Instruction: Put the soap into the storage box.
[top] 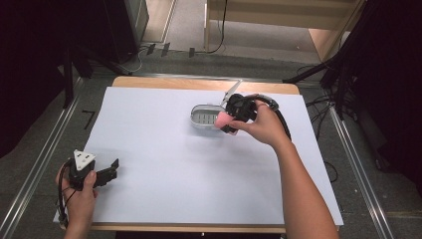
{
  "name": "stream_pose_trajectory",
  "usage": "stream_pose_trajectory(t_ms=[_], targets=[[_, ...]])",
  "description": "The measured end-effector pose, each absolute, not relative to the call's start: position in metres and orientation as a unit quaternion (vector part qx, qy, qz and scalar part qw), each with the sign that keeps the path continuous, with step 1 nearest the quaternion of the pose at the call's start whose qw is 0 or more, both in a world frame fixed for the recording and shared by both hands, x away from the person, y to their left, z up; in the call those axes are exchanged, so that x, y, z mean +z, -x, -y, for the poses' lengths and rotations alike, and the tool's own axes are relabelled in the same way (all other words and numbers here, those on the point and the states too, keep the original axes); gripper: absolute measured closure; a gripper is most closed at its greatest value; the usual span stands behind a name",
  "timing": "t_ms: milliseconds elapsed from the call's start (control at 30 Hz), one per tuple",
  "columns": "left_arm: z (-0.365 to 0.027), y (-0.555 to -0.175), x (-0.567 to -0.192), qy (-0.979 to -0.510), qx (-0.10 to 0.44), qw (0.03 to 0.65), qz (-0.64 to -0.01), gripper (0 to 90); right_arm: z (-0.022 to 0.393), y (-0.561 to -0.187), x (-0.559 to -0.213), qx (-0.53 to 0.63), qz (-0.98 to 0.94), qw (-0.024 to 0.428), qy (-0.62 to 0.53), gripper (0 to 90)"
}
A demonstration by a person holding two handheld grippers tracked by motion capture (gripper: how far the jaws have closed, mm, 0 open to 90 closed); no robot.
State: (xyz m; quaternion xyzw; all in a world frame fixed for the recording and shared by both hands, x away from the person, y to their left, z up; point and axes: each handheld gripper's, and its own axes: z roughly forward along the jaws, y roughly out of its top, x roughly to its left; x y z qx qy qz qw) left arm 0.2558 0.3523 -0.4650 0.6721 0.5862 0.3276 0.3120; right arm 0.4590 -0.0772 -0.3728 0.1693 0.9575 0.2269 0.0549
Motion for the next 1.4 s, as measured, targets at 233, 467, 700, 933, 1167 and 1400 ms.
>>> stream_pose_trajectory(t_ms=[233,467,700,933,1167,1400], targets=[[-0.353,-0.256,-0.465,-0.672,0.327,0.313,-0.586,13.6,0.068,-0.467,-0.37,0.225,-0.96,0.06,-0.158,38.5],[-0.353,-0.256,-0.465,-0.672,0.325,0.313,-0.587,13.6,0.06,-0.474,-0.367,0.224,-0.961,0.058,-0.149,38.5],[-0.353,-0.256,-0.465,-0.671,0.324,0.314,-0.588,13.6,0.049,-0.483,-0.362,0.223,-0.964,0.061,-0.135,38.5],[-0.354,-0.256,-0.465,-0.67,0.324,0.316,-0.589,13.6,0.04,-0.489,-0.361,0.212,-0.968,0.068,-0.114,38.5],[-0.354,-0.256,-0.465,-0.669,0.323,0.317,-0.59,13.6,0.026,-0.497,-0.362,0.202,-0.973,0.068,-0.09,38.5],[-0.354,-0.256,-0.465,-0.668,0.322,0.318,-0.59,13.6,0.018,-0.505,-0.367,0.19,-0.976,0.07,-0.081,38.5]])
